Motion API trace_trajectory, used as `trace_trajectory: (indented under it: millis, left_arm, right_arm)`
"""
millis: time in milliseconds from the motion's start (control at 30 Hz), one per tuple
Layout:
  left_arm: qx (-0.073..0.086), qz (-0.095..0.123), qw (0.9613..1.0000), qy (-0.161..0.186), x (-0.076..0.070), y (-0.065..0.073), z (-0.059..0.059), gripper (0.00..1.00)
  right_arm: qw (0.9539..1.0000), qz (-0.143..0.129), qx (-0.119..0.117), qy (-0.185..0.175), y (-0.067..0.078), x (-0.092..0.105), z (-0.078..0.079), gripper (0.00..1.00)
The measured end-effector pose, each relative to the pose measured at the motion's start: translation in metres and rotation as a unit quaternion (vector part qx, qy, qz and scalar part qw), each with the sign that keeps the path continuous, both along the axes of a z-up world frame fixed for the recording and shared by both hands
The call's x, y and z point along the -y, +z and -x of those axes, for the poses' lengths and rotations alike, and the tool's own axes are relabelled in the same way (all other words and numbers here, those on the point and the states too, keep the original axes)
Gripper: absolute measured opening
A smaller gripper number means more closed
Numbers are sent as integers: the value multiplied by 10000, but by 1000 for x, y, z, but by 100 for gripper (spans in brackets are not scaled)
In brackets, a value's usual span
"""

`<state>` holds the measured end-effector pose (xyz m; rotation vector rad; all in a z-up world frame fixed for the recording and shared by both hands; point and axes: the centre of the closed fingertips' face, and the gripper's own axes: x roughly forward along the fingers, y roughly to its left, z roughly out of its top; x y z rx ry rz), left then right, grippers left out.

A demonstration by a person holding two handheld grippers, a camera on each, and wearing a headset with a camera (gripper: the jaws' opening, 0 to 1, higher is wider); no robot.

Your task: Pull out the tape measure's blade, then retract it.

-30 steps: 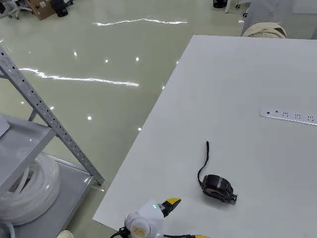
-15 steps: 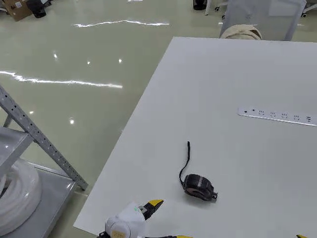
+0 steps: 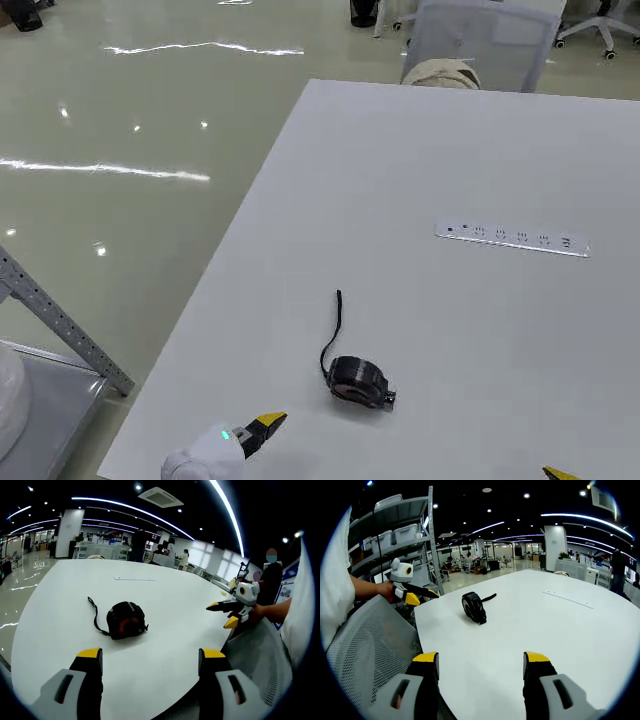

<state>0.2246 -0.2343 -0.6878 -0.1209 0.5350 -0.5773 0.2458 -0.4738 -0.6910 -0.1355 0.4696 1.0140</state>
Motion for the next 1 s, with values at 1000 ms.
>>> trace_trajectory:
  millis: [1000]
  left_arm:
    - [-77, -427, 9986, -313, 1, -5, -6, 74]
  right_arm:
    - [9998, -49, 62, 189, -1, -8, -2, 68]
